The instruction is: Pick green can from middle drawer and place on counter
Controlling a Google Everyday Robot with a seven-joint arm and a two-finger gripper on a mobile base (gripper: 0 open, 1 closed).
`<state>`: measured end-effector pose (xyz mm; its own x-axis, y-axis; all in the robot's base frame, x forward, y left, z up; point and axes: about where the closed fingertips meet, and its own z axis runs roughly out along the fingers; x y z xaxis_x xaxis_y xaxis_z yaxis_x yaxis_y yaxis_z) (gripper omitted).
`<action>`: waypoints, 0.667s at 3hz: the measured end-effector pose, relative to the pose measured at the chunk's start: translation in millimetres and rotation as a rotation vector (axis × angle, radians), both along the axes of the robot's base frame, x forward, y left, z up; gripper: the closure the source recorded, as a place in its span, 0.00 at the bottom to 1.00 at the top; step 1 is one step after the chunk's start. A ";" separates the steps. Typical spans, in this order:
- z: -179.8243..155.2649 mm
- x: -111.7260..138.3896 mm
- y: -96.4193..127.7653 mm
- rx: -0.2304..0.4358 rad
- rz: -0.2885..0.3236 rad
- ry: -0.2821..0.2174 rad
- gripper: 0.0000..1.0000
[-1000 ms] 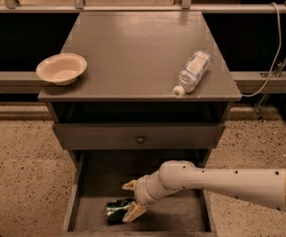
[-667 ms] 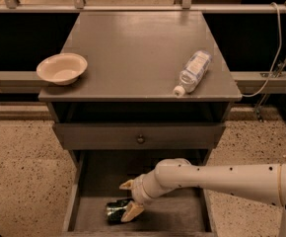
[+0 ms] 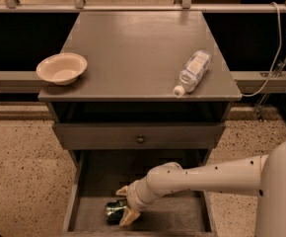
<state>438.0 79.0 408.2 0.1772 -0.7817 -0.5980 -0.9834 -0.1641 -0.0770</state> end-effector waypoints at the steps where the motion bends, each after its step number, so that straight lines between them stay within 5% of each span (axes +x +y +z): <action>1: -19.0 -7.8 2.8 -0.021 0.012 0.022 0.46; 2: -27.7 -11.1 6.5 -0.029 0.025 0.030 0.66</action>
Offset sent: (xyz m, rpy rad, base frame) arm -0.0123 0.0097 -0.0367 -0.0403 0.0349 0.0370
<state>426.9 85.5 380.4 0.1793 -0.7944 -0.5803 -0.9808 -0.1902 -0.0426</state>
